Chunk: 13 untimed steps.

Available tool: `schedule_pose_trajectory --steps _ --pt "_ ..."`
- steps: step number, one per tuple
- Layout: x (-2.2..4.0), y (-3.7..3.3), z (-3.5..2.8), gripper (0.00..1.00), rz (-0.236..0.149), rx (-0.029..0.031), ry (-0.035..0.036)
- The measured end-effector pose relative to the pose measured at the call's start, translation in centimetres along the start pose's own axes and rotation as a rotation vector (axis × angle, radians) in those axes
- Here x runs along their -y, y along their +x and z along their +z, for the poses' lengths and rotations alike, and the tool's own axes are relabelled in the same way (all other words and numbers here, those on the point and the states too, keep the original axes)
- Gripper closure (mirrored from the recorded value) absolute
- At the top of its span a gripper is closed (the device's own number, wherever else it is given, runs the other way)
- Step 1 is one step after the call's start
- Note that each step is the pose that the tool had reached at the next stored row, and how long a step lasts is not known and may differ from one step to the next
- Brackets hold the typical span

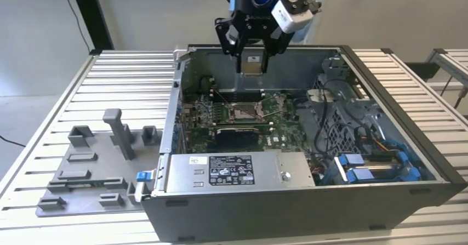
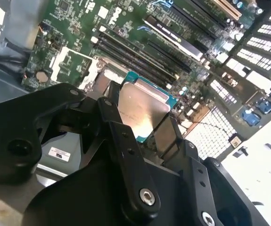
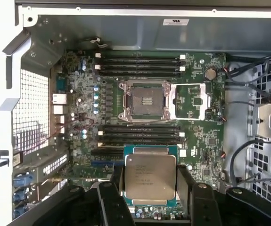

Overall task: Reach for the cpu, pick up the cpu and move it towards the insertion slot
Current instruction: 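Pick up the cpu and move it towards the insertion slot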

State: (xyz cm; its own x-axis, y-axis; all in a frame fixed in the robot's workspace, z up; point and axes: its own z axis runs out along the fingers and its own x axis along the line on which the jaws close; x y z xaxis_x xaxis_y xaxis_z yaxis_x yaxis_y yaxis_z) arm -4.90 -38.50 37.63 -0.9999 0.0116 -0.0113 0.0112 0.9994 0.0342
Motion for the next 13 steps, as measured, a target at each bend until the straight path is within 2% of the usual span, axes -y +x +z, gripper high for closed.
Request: schedule_pose_trajectory --steps 13 --pt "-2.53 -0.07 0.15 1.0 0.0 0.0 0.0"
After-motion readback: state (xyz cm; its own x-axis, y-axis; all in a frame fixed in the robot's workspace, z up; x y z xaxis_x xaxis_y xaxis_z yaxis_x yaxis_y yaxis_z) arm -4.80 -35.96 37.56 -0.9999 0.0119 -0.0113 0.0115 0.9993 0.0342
